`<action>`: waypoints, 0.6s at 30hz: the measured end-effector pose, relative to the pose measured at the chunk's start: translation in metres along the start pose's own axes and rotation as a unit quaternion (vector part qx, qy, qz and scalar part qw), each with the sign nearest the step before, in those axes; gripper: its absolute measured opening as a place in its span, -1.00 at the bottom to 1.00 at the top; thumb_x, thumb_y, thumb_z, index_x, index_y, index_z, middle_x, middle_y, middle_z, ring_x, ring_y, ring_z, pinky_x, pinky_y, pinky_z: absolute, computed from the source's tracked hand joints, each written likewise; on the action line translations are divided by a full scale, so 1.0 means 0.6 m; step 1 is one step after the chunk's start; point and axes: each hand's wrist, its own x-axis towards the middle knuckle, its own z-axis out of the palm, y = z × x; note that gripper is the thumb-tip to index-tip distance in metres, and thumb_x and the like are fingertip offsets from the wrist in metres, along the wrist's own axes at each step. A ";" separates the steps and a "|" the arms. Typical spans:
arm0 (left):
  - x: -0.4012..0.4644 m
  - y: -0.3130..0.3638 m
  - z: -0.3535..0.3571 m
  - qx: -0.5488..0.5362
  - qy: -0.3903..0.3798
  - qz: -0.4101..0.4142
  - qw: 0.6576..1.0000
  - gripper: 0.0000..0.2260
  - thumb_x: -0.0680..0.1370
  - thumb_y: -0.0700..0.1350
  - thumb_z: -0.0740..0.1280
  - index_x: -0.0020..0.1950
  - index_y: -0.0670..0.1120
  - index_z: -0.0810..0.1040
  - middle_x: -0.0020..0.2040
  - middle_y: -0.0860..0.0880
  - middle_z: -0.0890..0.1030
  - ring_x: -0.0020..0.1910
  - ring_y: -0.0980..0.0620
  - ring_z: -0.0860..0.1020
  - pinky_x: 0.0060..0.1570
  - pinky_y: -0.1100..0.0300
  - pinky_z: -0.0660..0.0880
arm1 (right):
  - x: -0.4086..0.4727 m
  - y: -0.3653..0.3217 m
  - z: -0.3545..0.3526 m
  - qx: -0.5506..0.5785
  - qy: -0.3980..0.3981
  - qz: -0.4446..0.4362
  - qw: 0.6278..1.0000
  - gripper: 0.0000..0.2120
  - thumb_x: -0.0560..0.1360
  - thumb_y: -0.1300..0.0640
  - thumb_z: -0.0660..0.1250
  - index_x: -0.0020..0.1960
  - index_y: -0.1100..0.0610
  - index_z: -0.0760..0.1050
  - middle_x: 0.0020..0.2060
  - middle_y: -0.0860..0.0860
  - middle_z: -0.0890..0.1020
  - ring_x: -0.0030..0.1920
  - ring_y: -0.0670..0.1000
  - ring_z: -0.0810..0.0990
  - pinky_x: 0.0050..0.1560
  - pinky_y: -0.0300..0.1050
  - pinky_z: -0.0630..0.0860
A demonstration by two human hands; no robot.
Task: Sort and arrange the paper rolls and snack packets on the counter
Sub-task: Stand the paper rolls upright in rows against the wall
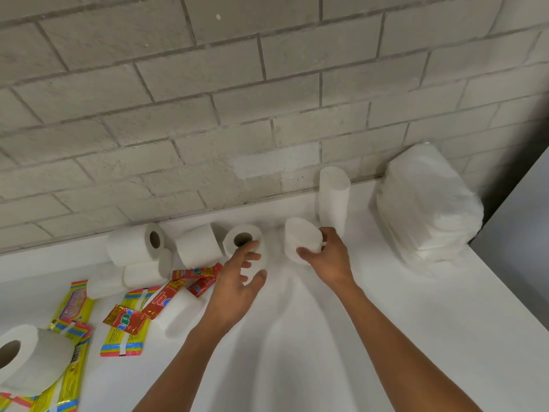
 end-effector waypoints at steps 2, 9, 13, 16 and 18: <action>0.001 -0.010 -0.001 -0.002 0.001 -0.008 1.000 -0.55 0.56 -0.04 0.40 0.38 0.26 0.39 0.18 0.28 0.54 0.18 0.30 0.47 0.15 0.19 0.51 | 0.021 0.005 0.013 -0.026 0.035 0.020 0.999 -0.41 0.32 -0.04 0.55 0.23 0.08 0.38 0.11 0.02 0.55 0.09 0.12 0.58 0.08 0.04 0.54; 0.003 -0.041 -0.011 0.000 0.007 -0.027 1.000 -0.56 0.56 -0.08 0.40 0.32 0.33 0.40 0.12 0.27 0.57 0.16 0.29 0.49 0.13 0.14 0.54 | 0.071 0.010 0.048 -0.055 0.111 0.047 0.991 -0.43 0.36 -0.06 0.51 0.21 0.12 0.34 0.11 0.06 0.53 0.10 0.20 0.57 0.03 0.00 0.43; 0.006 -0.052 -0.012 -0.001 0.010 -0.035 0.999 -0.57 0.55 -0.11 0.40 0.31 0.31 0.42 0.11 0.26 0.58 0.16 0.27 0.50 0.13 0.11 0.57 | 0.082 0.013 0.067 -0.070 0.142 0.056 0.986 -0.44 0.36 -0.06 0.51 0.20 0.13 0.33 0.10 0.07 0.53 0.09 0.21 0.57 0.01 0.04 0.47; 0.009 -0.061 -0.016 0.002 0.010 -0.035 0.999 -0.58 0.55 -0.11 0.41 0.29 0.31 0.43 0.09 0.29 0.58 0.16 0.27 0.51 0.12 0.14 0.57 | 0.089 0.009 0.082 -0.072 0.165 0.068 0.981 -0.42 0.36 -0.06 0.52 0.23 0.13 0.33 0.12 0.08 0.52 0.11 0.21 0.56 0.03 0.09 0.50; 0.008 -0.066 -0.021 0.005 0.010 -0.031 0.999 -0.58 0.56 -0.11 0.40 0.27 0.33 0.44 0.08 0.33 0.57 0.15 0.26 0.51 0.10 0.18 0.56 | 0.090 0.008 0.089 -0.069 0.176 0.082 0.979 -0.40 0.35 -0.05 0.53 0.24 0.12 0.33 0.14 0.07 0.51 0.12 0.22 0.54 0.02 0.12 0.51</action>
